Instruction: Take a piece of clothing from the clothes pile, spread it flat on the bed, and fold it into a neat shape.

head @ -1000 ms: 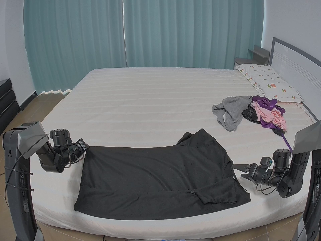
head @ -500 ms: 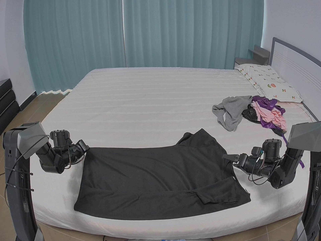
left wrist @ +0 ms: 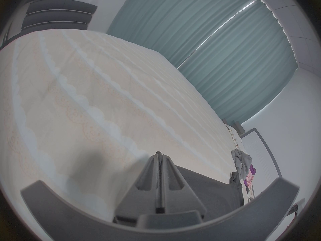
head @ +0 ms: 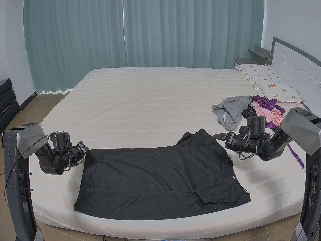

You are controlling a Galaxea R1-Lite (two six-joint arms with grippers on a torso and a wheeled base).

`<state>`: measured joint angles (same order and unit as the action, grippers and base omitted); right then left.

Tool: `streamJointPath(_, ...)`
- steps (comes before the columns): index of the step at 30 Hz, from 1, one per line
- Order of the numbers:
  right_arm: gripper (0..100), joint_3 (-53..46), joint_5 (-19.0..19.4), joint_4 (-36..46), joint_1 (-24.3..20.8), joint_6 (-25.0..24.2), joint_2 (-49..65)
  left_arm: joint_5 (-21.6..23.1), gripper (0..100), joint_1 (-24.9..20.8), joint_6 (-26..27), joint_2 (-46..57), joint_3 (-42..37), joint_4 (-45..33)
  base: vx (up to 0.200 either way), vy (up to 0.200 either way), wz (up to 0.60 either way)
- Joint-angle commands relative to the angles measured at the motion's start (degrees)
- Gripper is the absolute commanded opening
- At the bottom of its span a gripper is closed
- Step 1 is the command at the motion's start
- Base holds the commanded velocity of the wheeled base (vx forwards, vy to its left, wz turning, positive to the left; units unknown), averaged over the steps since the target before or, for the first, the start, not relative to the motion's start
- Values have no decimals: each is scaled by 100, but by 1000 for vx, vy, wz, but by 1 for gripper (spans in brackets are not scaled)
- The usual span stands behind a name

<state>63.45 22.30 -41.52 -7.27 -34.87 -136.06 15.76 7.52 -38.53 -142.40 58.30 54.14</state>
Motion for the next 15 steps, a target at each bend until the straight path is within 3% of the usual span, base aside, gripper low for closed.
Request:
streamJointPath(1, 100, 1249, -103, 856, -38, 24, -632, 6, 0, 4, -23, 81, -152, 9, 0, 0, 0)
streamJointPath(15, 100, 2910, -639, 1392, -56, 41, -1590, 6, 0, -5, -23, 81, -205, 9, 0, 0, 0)
